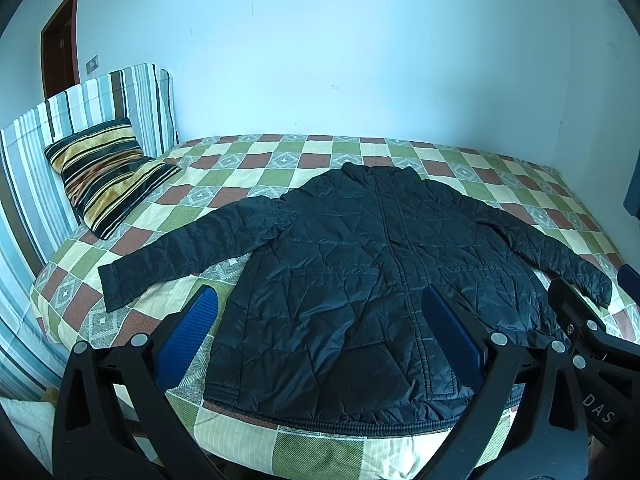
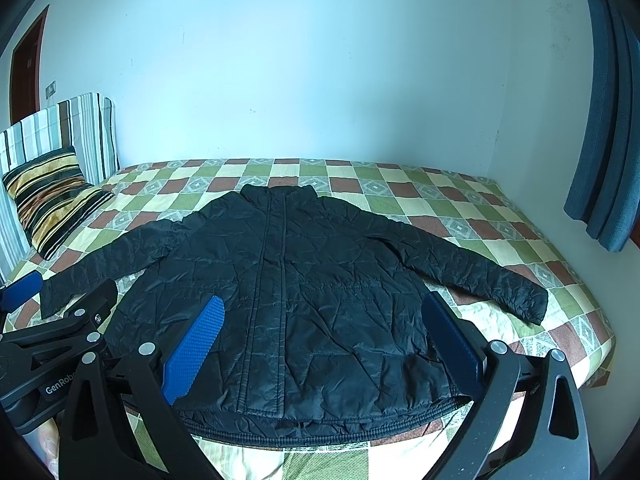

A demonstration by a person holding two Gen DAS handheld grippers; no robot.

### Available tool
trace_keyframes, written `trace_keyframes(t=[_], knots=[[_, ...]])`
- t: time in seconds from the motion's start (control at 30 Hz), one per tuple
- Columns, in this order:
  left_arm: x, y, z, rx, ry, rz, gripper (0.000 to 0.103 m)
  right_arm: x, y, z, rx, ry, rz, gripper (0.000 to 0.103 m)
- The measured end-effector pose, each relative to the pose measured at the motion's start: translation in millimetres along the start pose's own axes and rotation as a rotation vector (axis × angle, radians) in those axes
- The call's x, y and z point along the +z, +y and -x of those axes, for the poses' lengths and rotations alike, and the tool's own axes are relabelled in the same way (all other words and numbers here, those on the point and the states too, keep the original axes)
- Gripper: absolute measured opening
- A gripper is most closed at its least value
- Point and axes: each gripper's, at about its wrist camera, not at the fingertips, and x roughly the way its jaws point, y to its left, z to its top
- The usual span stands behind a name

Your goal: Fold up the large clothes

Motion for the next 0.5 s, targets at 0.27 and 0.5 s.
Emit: trace_keyframes(t=[0.27, 0.5], knots=[[0.1, 0.0, -0.1, 0.000, 0.002, 0.000, 0.101, -1.7, 0.6, -2.7, 0.000, 0.001, 0.000, 0.098], [-11.0, -7.4, 0.9, 0.000, 0.005, 0.000, 0.101, -5.4, 0.6, -6.5, 0.002, 0.004, 0.000, 0.098]])
